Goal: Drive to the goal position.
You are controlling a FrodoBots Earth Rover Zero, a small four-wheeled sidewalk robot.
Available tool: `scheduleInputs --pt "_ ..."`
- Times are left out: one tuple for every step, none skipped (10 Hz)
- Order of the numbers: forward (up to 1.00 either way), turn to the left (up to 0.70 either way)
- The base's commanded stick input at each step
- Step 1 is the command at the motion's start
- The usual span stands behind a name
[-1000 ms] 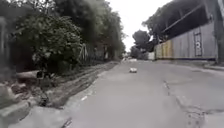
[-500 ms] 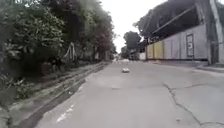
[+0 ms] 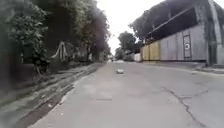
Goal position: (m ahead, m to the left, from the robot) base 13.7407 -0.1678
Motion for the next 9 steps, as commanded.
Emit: scheduleInputs --pt "1.00 0.00" --pt "1.00 0.00" --pt "1.00 0.00" --pt "1.00 0.00" --pt "1.00 0.00" --pt "1.00 0.00" --pt "1.00 0.00" --pt "1.00 0.00" --pt "1.00 0.00"
